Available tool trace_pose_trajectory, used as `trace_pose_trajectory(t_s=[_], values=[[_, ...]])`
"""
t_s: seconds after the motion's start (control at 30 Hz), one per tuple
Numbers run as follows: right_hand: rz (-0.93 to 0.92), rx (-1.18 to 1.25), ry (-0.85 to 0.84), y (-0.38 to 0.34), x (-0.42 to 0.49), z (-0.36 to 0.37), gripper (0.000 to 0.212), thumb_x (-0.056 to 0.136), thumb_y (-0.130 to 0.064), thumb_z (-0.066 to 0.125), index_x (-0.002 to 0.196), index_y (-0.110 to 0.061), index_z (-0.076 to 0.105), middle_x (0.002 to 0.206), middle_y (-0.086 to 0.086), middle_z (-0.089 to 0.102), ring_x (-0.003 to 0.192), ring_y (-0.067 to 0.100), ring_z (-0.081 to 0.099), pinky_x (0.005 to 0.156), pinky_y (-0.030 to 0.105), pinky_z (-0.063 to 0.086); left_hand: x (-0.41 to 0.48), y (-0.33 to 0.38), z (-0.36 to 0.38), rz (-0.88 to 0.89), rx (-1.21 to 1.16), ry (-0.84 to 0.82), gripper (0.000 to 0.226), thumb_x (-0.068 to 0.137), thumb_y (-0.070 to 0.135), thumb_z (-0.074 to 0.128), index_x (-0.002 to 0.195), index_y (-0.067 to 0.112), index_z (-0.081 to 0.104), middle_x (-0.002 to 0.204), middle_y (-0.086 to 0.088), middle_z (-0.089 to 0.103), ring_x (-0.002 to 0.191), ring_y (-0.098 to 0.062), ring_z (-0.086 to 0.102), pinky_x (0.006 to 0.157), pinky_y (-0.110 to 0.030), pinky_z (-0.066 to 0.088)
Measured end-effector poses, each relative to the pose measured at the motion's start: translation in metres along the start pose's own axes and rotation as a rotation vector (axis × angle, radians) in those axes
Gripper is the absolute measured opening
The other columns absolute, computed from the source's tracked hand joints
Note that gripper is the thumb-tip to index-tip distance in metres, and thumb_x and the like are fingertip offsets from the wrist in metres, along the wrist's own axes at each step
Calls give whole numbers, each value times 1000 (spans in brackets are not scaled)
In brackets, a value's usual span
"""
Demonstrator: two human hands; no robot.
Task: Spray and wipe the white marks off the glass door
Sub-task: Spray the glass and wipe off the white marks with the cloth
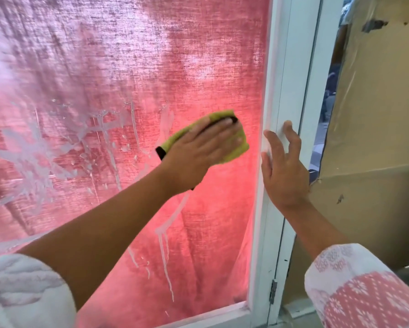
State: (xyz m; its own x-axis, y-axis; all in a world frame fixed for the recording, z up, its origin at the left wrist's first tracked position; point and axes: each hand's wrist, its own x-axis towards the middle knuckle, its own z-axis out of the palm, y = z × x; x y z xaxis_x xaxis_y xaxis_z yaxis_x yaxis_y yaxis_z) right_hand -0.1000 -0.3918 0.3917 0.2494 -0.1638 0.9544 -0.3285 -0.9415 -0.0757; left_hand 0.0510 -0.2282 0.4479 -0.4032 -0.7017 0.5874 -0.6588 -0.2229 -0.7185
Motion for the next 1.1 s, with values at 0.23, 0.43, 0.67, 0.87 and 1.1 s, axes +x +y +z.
trace_pose_trajectory(t_s=[0.23, 0.43, 0.67, 0.87, 1.1], values=[[-10, -8, 7, 0, 0, 0, 44, 97, -16, 51, 139, -18, 37, 147, 23, 34, 82, 34, 65, 39, 31, 47, -14, 34, 9, -214, -4, 48, 64, 90, -3, 39, 150, 15, 29, 158, -8, 22, 147, -26, 17, 120, -46, 11], [-11, -45, -29, 3, -1, -2, 46, 96, -14, 53, 139, -18, 38, 148, 24, 33, 71, 33, 64, 39, 27, 40, -44, 30, 10, 49, -14, -102, 69, 87, 0, 48, 151, 15, 26, 159, -7, 19, 147, -25, 15, 120, -44, 8], [-13, -106, -23, -15, 3, -7, 63, 85, 3, 62, 138, -19, 38, 143, 27, 37, 48, 22, 49, 41, 20, 26, -36, -19, -22, -250, 76, 67, 48, 103, 18, 33, 150, 14, 26, 156, -12, 22, 145, -30, 18, 119, -48, 8], [-33, -39, -69, -37, 8, 0, 51, 89, -3, 58, 134, -18, 41, 116, 8, 34, 42, 19, 36, 34, 24, 33, -59, 47, 10, -129, 131, -5, 67, 91, 12, 41, 152, 4, 14, 159, -8, 12, 147, -28, 9, 119, -44, 8], [-45, -80, -118, -35, 7, 7, 45, 90, -9, 59, 134, -10, 47, 101, 14, 49, 39, 15, 27, 36, 20, 25, -85, 40, 18, 103, 235, 1, 53, 102, 25, 38, 152, 13, 23, 157, -1, 19, 139, -21, 27, 112, -35, 26]])
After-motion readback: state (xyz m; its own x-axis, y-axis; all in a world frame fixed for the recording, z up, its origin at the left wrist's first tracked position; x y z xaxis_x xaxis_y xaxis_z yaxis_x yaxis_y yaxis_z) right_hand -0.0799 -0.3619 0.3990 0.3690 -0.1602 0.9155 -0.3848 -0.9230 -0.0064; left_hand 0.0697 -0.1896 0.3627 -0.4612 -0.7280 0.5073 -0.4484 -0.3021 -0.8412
